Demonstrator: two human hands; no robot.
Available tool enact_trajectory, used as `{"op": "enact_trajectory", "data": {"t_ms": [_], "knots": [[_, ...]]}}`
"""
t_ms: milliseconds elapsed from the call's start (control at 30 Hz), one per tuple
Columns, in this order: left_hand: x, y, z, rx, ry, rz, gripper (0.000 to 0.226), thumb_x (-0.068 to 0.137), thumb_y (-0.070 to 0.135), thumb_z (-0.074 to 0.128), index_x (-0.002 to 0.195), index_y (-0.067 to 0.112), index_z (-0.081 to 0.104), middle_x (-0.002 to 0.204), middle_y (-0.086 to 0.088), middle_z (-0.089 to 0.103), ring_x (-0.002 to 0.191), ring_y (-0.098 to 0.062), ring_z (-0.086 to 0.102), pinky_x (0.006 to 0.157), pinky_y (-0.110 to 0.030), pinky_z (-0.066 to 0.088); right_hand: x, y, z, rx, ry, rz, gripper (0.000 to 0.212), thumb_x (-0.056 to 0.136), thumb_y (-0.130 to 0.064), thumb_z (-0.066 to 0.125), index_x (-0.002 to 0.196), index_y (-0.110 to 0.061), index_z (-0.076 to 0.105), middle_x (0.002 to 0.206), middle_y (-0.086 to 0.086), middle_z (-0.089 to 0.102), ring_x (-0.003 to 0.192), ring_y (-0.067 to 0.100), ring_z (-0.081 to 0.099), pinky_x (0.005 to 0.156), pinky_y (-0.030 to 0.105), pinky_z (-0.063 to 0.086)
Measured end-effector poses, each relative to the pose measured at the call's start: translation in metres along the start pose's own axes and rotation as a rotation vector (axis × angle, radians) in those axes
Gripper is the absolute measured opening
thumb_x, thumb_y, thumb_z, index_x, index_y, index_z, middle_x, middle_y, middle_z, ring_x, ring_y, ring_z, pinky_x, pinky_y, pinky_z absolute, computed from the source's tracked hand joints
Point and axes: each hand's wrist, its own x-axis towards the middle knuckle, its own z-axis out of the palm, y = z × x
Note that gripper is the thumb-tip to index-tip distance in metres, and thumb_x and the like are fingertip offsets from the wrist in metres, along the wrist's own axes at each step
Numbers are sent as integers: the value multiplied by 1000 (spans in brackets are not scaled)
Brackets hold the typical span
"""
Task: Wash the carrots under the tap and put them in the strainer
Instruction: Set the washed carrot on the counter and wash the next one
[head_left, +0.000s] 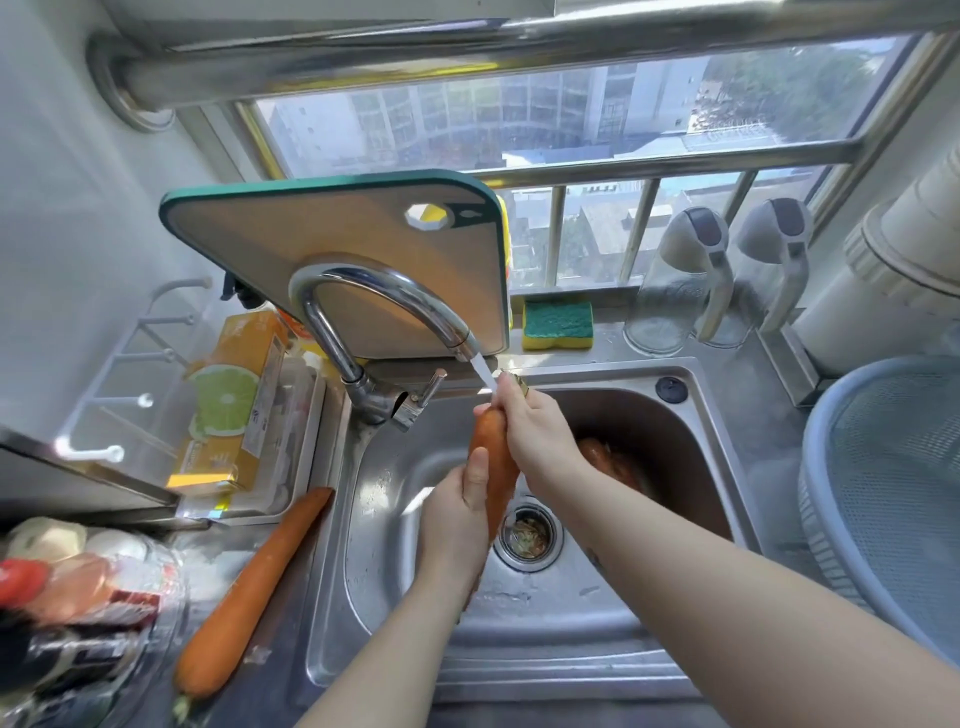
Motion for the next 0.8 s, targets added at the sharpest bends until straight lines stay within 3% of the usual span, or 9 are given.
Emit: {"op": "enact_trajectory", "data": {"t_ms": [100,233,367,433,533,667,767,800], "knots": [[-5,-7,-1,-37,19,-42,74,76,73,17,87,17,65,73,-2,68,70,-21,64,60,-29,46,-3,-4,4,5,-34,12,54,98,-50,37,61,-18,61,72,-4,70,70,14,61,73,28,50],[-3,-10,-11,-75,-50,-115,73,74,73,20,91,16,62,83,-11,69,78,-24,64,69,-32,49,1,-12,0,308,-259,218,58,98,-55,32,62,-15,54,85,8,74,70,15,60,70,26,48],[-1,-6,-14,-111,-164,-171,94,64,90,23,107,16,60,91,-8,71,85,-20,67,81,-35,53,3,-15,-12,569,-433,306,62,99,-54,26,91,-7,66,88,7,63,76,17,55,75,30,45],[0,-1,-13,-53,-230,-131,76,71,82,44,111,19,57,91,-3,69,82,-14,66,74,-29,52,1,-18,-20,622,-455,318,49,97,-48,36,105,-6,60,88,6,59,78,17,54,77,31,44],[1,7,-12,7,-297,-102,41,83,46,66,115,25,51,99,4,65,83,-4,61,65,-18,43,-6,-17,-41,309,-523,228,38,83,-41,59,111,-15,55,94,5,59,82,17,59,79,31,46],[2,14,-10,37,-331,-33,43,83,31,71,120,28,48,102,13,62,86,-2,60,61,-10,40,-17,-20,-66,-262,-401,44,46,70,-34,81,110,-24,60,109,6,68,104,22,64,97,44,49],[3,22,-12,21,-338,-21,42,84,23,70,120,27,49,86,9,60,63,0,55,52,-10,40,-28,-30,-68,-374,-305,-175,46,68,-27,84,108,-23,64,98,-2,71,91,9,67,86,26,53],[4,24,-14,31,-346,-13,43,83,24,70,121,28,50,90,6,60,64,-3,57,55,-13,43,-33,-32,-66,-423,-261,-248,44,67,-24,84,106,-25,64,94,-5,71,84,5,66,80,21,53]]}}
